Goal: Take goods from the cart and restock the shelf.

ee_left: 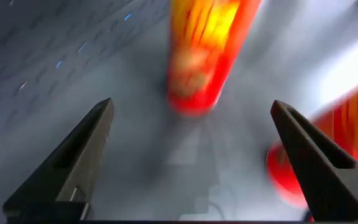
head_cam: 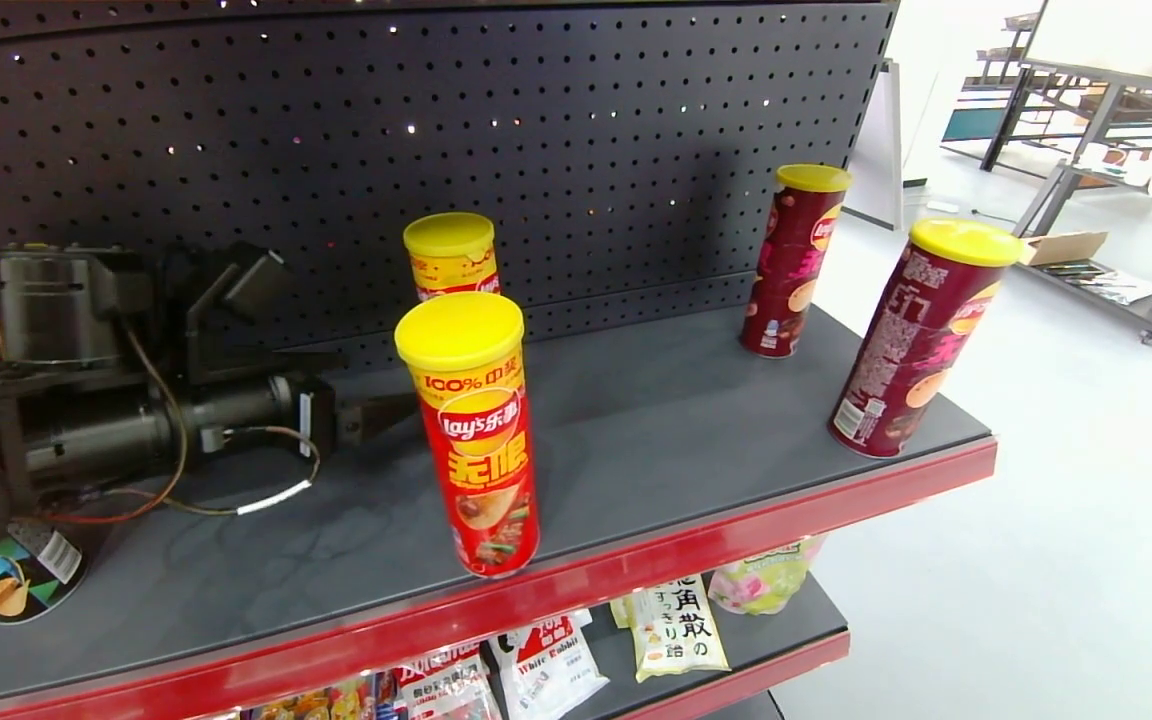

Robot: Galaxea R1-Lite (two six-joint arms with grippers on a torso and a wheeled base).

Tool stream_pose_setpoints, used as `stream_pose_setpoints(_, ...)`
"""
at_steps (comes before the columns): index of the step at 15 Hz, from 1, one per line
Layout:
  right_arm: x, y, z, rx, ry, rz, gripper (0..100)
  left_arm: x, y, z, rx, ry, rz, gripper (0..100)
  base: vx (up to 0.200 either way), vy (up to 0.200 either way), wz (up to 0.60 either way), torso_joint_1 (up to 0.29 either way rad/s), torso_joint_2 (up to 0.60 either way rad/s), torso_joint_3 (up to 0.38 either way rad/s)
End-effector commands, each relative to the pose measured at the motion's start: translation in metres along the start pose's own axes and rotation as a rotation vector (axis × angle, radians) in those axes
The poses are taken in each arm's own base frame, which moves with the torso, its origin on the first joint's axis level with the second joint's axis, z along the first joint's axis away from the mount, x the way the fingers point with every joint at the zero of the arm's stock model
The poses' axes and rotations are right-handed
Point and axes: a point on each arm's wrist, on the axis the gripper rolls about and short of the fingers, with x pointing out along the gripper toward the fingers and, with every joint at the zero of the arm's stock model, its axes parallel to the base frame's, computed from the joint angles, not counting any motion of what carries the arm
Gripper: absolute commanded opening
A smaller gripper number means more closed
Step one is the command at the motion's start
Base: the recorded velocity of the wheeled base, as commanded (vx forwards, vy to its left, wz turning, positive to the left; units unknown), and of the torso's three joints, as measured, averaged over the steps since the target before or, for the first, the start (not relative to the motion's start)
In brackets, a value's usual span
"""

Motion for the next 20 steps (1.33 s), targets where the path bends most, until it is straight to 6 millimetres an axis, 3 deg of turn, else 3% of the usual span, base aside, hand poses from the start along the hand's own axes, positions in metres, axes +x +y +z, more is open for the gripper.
stream_pose_setpoints(1,0.000,0.000,0.000,0.000,0.000,0.001,100,-0.067,-0.018,-0.019,0.002,-0.017,0.151,100,0.000,0.000,0.00,0.000,0.00,0.000)
stream_pose_setpoints(4,0.000,0.000,0.000,0.000,-0.001,0.001,100,-0.151,-0.052,-0.040,-0.021,0.061,0.337,100,0.000,0.000,0.00,0.000,0.00,0.000)
stream_pose_setpoints(5,0.000,0.000,0.000,0.000,0.000,0.001,100,-0.163,-0.057,-0.045,-0.025,0.065,0.336,100,0.000,0.000,0.00,0.000,0.00,0.000)
stream_pose_setpoints(6,0.000,0.000,0.000,0.000,0.000,0.001,100,-0.189,-0.070,-0.061,-0.052,0.006,0.339,100,0.000,0.000,0.00,0.000,0.00,0.000)
stream_pose_setpoints(8,0.000,0.000,0.000,0.000,-0.001,0.001,100,-0.210,-0.083,-0.083,-0.086,-0.119,0.303,100,0.000,0.000,0.00,0.000,0.00,0.000)
stream_pose_setpoints(11,0.000,0.000,0.000,0.000,-0.001,0.001,100,-0.233,-0.097,-0.103,-0.041,-0.260,0.226,100,0.000,0.000,0.00,0.000,0.00,0.000)
stream_pose_setpoints(18,0.000,0.000,0.000,0.003,-0.001,-0.002,100,-0.234,-0.103,-0.153,-0.027,-0.302,0.245,100,0.000,0.000,0.00,0.000,0.00,0.000)
stream_pose_setpoints(20,0.000,0.000,0.000,-0.002,0.000,-0.001,100,-0.235,-0.104,-0.158,-0.033,-0.286,0.249,100,0.000,0.000,0.00,0.000,0.00,0.000)
